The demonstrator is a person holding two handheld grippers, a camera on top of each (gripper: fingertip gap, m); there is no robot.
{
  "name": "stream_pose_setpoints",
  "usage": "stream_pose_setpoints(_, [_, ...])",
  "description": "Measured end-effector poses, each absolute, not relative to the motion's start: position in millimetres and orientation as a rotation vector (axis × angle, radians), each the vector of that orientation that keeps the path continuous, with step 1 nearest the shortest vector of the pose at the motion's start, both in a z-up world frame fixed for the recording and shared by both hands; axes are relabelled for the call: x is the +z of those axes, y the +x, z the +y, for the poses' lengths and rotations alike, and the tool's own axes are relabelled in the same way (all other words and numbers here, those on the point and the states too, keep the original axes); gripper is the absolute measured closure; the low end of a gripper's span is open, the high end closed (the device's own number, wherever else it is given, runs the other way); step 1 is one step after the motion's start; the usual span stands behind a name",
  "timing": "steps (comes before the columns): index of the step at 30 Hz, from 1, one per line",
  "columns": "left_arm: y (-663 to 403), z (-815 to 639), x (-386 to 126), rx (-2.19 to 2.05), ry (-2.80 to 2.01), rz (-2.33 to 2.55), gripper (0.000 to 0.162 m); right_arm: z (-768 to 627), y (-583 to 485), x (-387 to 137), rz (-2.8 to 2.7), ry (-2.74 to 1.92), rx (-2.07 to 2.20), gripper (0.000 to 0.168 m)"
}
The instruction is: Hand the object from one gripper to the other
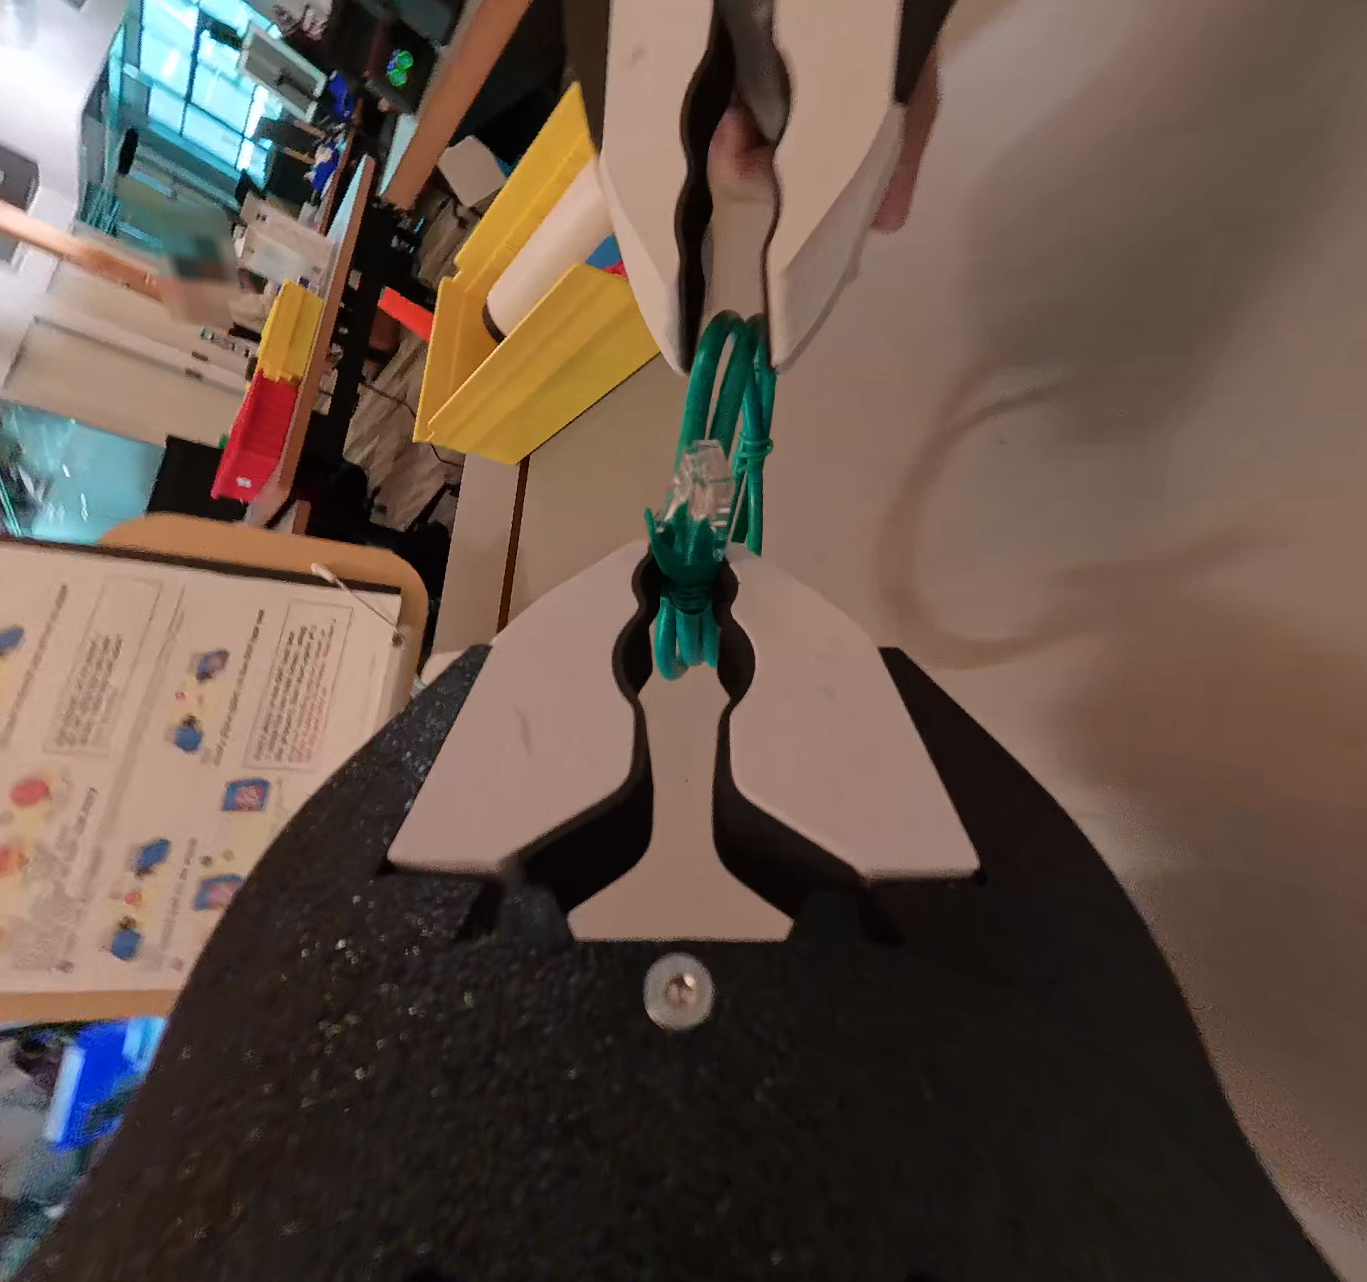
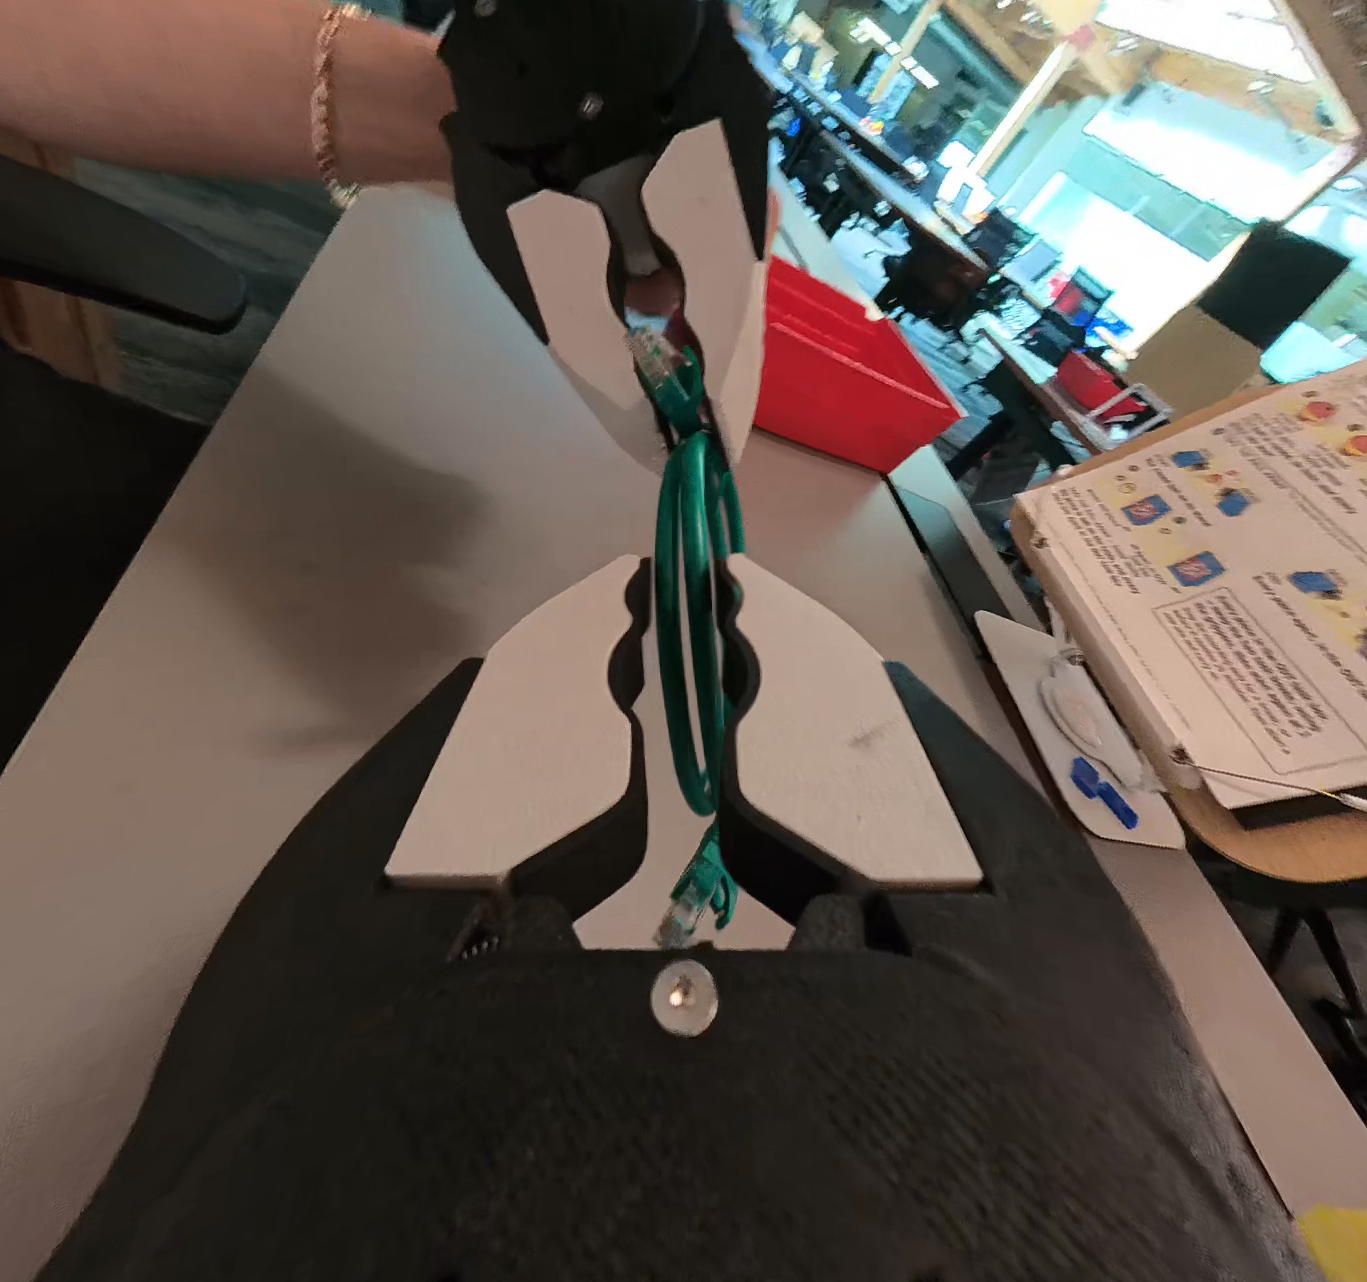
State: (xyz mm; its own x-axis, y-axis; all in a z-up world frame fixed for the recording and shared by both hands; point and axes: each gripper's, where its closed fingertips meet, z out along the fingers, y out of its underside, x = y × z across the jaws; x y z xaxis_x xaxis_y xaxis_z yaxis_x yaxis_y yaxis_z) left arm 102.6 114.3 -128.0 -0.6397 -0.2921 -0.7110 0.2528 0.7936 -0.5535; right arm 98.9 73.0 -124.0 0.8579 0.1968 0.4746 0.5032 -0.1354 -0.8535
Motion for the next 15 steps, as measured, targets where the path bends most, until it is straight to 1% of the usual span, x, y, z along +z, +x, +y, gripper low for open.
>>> stream_pose_setpoints(1, [105.3, 118.2, -126.2, -0.846, -0.095, 2.108, 0.149, 70.1, 102.3, -115.3, -0.505, -1.685, -0.298, 0.142])
stream_pose_setpoints(5, [113.2, 136.9, -120.6, -1.166, -0.428, 2.076, 0.150, 45.4, 117.2, -72.5, -0.297, -1.512, -0.208, 0.117])
stream_pose_setpoints(7, [111.1, 140.2, -110.0, -1.421, -0.545, 2.031, 0.150, 34.0, 139.4, -62.8, -0.143, -1.441, -0.172, 0.115])
stream_pose_setpoints(9, [108.2, 142.8, -95.9, -1.662, -0.617, 1.967, 0.150, 29.3, 154.2, -69.8, -0.037, -1.435, -0.075, 0.109])
stream_pose_setpoints(12, [104.6, 146.4, -76.0, -1.934, -0.649, 1.855, 0.150, 38.1, 156.5, -82.4, 0.032, -1.436, 0.088, 0.105])
stream_pose_setpoints(15, [105.1, 147.7, -69.3, -2.094, -0.682, 1.803, 0.150, 60.6, 142.7, -89.0, 0.002, -1.445, 0.141, 0.111])
